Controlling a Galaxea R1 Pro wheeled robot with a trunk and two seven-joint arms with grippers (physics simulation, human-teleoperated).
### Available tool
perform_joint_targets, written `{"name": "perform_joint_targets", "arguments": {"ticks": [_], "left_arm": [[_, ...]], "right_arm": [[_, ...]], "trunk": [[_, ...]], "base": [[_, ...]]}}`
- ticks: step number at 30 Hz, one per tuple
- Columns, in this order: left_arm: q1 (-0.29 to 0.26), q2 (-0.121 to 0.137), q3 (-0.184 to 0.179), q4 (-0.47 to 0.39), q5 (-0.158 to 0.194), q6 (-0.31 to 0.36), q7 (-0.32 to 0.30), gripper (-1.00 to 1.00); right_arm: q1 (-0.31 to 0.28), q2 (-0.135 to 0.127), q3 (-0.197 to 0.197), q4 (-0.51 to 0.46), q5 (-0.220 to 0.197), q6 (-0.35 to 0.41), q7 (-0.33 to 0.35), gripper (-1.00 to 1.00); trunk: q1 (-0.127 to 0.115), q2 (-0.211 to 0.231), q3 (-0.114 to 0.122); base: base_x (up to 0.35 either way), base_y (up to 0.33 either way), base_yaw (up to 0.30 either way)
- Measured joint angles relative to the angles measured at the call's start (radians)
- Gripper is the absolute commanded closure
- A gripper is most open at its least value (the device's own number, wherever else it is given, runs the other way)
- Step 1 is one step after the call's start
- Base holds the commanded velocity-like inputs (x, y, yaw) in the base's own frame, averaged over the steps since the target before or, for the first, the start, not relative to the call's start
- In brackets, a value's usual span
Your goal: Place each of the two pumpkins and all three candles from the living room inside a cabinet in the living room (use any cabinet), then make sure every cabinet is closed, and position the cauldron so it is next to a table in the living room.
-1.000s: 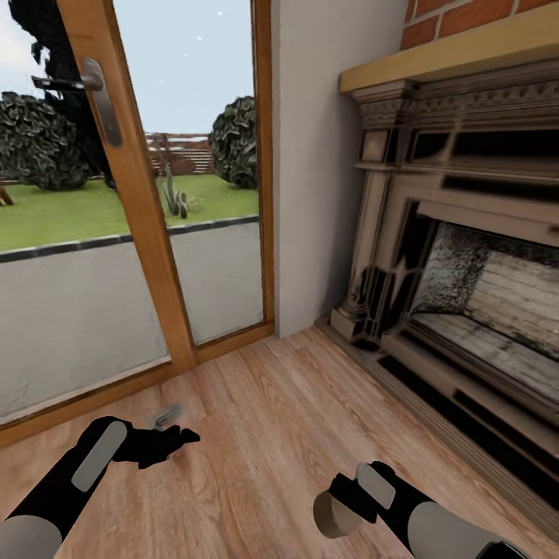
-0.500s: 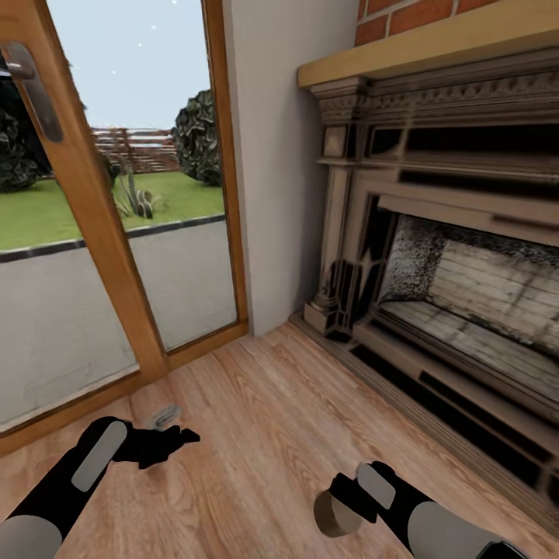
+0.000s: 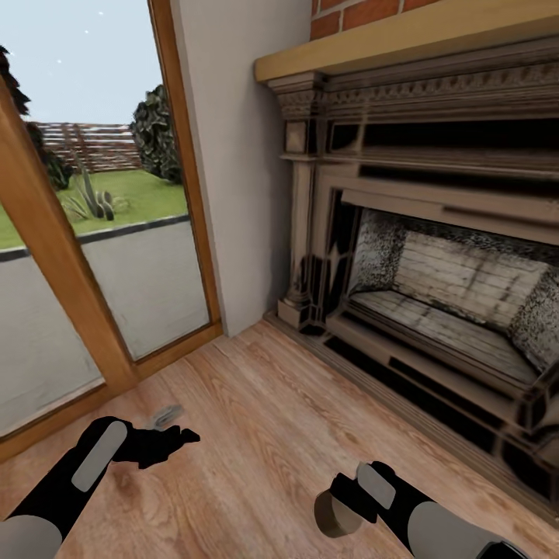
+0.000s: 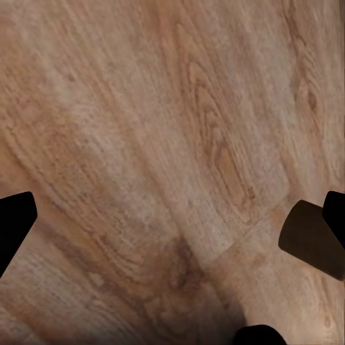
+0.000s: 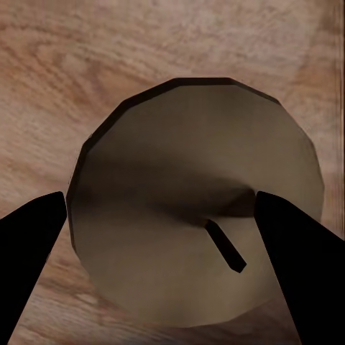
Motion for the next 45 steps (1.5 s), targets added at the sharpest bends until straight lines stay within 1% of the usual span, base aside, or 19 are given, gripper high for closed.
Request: {"name": "perform_joint_targets", "arguments": {"ticks": [28, 35, 45], "left_arm": [[0.0, -0.001, 0.0, 0.0, -0.002, 0.0, 0.001, -1.0], [0.0, -0.001, -0.022, 0.0, -0.003, 0.0, 0.001, -1.0], [0.0, 0.0, -0.024, 0.0, -0.004, 0.0, 0.001, -1.0]], "right_arm": [[0.0, 0.0, 0.0, 0.002, 0.0, -0.002, 0.0, 1.0], [0.0, 0.0, 0.0, 0.002, -0.001, -0.002, 0.0, 1.0], [0.0, 0.0, 0.0, 0.002, -0.001, -0.003, 0.0, 1.0]], "trunk": [[0.0, 0.0, -0.027], [0.0, 0.0, -0.034], [0.0, 0.0, -0.045]], "base": [[0.0, 0.0, -0.235], [0.0, 0.0, -0.222], [0.0, 0.0, -0.22]]}}
